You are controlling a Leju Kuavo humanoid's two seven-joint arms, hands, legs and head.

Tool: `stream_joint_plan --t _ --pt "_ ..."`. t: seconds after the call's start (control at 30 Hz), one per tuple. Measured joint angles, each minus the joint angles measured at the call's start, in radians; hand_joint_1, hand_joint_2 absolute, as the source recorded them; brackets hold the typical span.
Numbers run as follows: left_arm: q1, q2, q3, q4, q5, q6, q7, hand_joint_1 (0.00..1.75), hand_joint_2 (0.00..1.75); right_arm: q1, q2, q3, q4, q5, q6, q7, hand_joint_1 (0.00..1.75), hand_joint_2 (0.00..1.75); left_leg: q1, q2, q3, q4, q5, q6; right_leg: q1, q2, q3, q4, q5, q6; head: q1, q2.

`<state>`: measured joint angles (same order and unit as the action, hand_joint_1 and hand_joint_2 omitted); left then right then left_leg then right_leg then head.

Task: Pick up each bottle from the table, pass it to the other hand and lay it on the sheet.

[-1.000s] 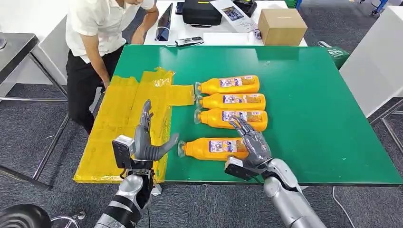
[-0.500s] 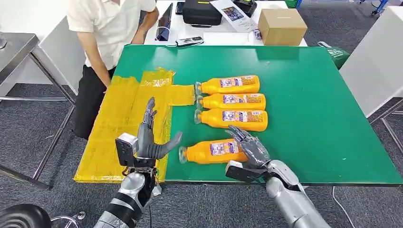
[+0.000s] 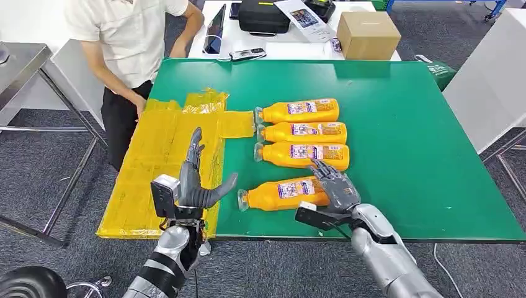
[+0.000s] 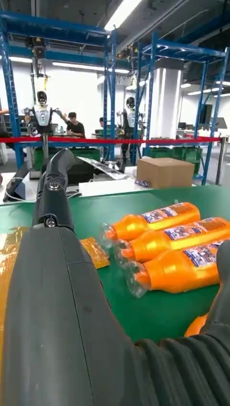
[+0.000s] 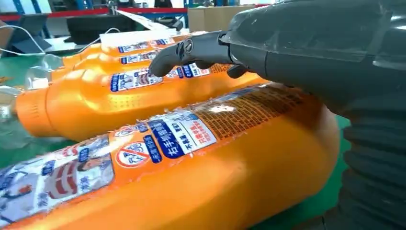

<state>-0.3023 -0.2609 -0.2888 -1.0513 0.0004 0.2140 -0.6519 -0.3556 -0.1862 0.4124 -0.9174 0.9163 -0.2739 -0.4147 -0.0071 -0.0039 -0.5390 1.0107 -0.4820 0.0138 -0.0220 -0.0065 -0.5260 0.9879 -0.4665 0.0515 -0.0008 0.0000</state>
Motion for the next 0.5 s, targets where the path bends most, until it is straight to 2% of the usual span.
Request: stream_joint_plan --t 0.37,0.4,0.43,0.5 --pt "0.001 0.000 0.001 0.000 0.000 -0.005 0.000 0.00 1.75 -0.008 -0.005 0.012 0.000 0.016 0.002 0.011 0.00 1.75 0.000 0.000 0.000 0.000 0.000 0.000 0.000 0.000 0.000 0.000 0.000 0.000 0.000 0.000" --pt "0.001 0.000 0.001 0.000 0.000 -0.005 0.000 0.00 1.75 -0.009 -0.005 0.014 0.000 0.018 0.002 0.012 1.10 1.75 0.000 0.000 0.000 0.000 0.000 0.000 0.000 0.000 0.000 0.000 0.000 0.000 0.000 0.000" --pt "0.001 -0.001 0.001 0.000 0.000 -0.005 0.000 0.00 1.75 -0.010 -0.005 0.014 0.000 0.018 0.004 0.013 1.75 1.75 0.000 0.000 0.000 0.000 0.000 0.000 0.000 0.000 0.000 0.000 0.000 0.000 0.000 0.000" --pt "0.001 -0.002 0.001 0.000 0.000 -0.007 0.000 0.00 1.75 -0.016 -0.007 0.020 0.000 0.016 0.033 0.018 1.75 1.75 0.000 0.000 0.000 0.000 0.000 0.000 0.000 0.000 0.000 0.000 0.000 0.000 0.000 0.000"
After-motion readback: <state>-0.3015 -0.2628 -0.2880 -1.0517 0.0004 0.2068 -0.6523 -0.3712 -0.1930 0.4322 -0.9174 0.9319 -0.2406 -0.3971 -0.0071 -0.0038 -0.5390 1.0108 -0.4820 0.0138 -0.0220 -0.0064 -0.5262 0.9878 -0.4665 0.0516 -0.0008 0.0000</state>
